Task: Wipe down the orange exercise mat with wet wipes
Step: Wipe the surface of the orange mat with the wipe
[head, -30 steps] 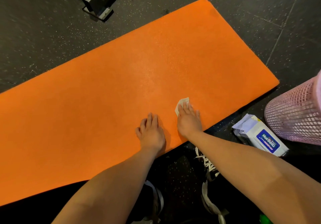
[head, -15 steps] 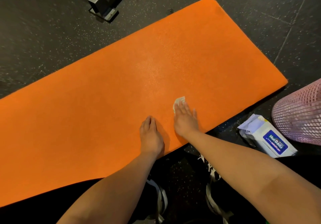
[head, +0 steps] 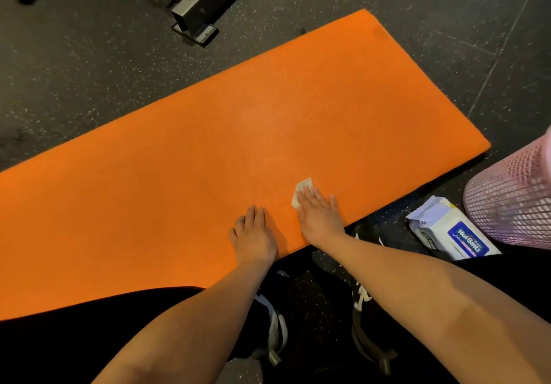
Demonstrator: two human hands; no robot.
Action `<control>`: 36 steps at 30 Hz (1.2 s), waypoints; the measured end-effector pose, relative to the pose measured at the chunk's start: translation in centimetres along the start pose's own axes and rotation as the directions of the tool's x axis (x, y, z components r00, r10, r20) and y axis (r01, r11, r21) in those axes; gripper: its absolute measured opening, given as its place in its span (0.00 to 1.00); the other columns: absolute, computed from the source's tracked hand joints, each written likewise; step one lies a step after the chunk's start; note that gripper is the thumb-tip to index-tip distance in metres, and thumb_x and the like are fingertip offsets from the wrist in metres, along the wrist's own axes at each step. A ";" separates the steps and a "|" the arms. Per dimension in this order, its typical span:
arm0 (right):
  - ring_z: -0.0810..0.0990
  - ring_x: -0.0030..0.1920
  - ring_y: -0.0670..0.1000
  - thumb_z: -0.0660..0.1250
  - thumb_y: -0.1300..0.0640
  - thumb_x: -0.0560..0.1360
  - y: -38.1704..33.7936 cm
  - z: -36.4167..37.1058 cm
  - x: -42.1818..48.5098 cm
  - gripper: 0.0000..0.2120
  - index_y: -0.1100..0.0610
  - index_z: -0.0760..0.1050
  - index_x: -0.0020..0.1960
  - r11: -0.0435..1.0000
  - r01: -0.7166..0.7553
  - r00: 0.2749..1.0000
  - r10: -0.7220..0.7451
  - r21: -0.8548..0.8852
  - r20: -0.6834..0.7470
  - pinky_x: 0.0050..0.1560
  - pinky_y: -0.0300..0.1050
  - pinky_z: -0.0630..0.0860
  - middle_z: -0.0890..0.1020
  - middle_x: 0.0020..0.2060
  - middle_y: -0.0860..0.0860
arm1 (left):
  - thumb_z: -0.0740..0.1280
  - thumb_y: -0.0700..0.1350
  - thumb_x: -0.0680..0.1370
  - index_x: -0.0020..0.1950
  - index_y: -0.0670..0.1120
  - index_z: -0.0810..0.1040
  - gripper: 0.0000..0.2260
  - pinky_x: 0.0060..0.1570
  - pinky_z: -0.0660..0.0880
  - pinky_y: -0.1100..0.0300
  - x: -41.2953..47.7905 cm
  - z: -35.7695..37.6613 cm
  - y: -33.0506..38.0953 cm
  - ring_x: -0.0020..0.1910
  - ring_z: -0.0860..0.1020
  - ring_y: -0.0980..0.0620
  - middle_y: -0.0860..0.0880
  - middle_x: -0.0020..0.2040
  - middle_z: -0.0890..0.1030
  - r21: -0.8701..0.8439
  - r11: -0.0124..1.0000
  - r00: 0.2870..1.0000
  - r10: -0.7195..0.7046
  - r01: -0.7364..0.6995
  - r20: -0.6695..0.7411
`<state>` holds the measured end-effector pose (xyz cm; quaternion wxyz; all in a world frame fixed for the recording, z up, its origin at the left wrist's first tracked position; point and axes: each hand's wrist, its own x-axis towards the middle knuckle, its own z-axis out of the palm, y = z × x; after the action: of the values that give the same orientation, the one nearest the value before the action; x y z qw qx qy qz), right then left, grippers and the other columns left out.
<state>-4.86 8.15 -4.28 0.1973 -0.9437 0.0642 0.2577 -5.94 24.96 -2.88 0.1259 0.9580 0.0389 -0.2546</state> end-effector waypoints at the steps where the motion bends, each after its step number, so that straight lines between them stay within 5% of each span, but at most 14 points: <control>1: 0.41 0.81 0.47 0.45 0.54 0.86 -0.4 0.3 -0.5 0.25 0.51 0.49 0.83 1.000 0.001 1.000 0.000 0.021 -0.005 0.80 0.56 0.37 0.48 0.82 0.47 | 0.49 0.47 0.86 0.82 0.52 0.54 0.23 0.76 0.49 0.46 -0.4 0.0 0.0 0.79 0.51 0.45 0.52 0.83 0.51 -0.005 1.000 1.000 0.006 -0.006 0.006; 8: 0.48 0.81 0.47 0.48 0.55 0.87 -2.4 1.9 -4.6 0.23 0.49 0.59 0.81 0.944 0.330 0.942 -0.331 0.022 0.060 0.80 0.53 0.40 0.57 0.81 0.47 | 0.51 0.50 0.86 0.82 0.50 0.54 0.24 0.78 0.46 0.47 -1.3 -0.3 -0.1 0.81 0.46 0.47 0.50 0.83 0.49 -0.044 0.998 0.996 0.052 -0.048 0.079; 15: 0.44 0.82 0.51 0.50 0.59 0.85 0.1 0.2 -3.8 0.27 0.51 0.52 0.82 0.996 0.032 1.000 -0.032 -0.078 0.002 0.79 0.57 0.42 0.50 0.82 0.49 | 0.52 0.44 0.84 0.82 0.50 0.55 0.25 0.78 0.46 0.45 -1.2 -0.9 1.0 0.81 0.45 0.46 0.49 0.83 0.48 -0.076 0.997 0.993 0.018 -0.009 0.118; 22: 0.47 0.81 0.47 0.48 0.56 0.86 -1.5 0.9 -3.7 0.24 0.48 0.56 0.82 0.959 0.283 0.956 -0.279 -0.026 0.093 0.80 0.55 0.42 0.54 0.82 0.46 | 0.50 0.49 0.85 0.81 0.54 0.56 0.23 0.77 0.48 0.45 -1.5 -1.0 0.2 0.81 0.47 0.47 0.51 0.83 0.50 -0.054 0.997 0.993 0.056 -0.050 0.108; 27: 0.42 0.82 0.50 0.50 0.58 0.83 -0.5 -1.2 -1.2 0.30 0.51 0.47 0.83 0.990 -0.105 0.994 0.104 -0.089 -0.011 0.79 0.60 0.38 0.47 0.83 0.48 | 0.50 0.50 0.85 0.80 0.57 0.56 0.22 0.73 0.51 0.44 -0.7 -1.2 0.5 0.78 0.51 0.44 0.53 0.82 0.50 -0.016 0.999 0.995 0.052 -0.050 0.090; 33: 0.42 0.81 0.47 0.47 0.53 0.86 -3.7 0.1 0.1 0.26 0.46 0.46 0.83 0.959 0.275 0.949 -0.260 -0.063 0.178 0.79 0.60 0.36 0.48 0.82 0.45 | 0.47 0.53 0.85 0.79 0.59 0.57 0.21 0.67 0.57 0.47 1.9 -1.6 1.1 0.70 0.59 0.43 0.54 0.81 0.54 -0.019 0.999 0.998 -0.028 0.029 0.054; 36: 0.40 0.81 0.48 0.48 0.55 0.86 -2.7 -0.7 2.7 0.26 0.45 0.48 0.83 0.974 0.205 0.968 -0.187 -0.098 0.166 0.78 0.64 0.38 0.46 0.82 0.45 | 0.49 0.54 0.85 0.79 0.59 0.58 0.21 0.68 0.57 0.46 3.2 -1.5 1.1 0.72 0.58 0.42 0.54 0.80 0.55 -0.018 1.000 0.999 -0.009 0.009 0.039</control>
<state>-1.59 10.24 -4.22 0.1717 -0.9322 -0.0601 0.3130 -2.28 24.35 -2.95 0.1344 0.9515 0.0431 -0.2733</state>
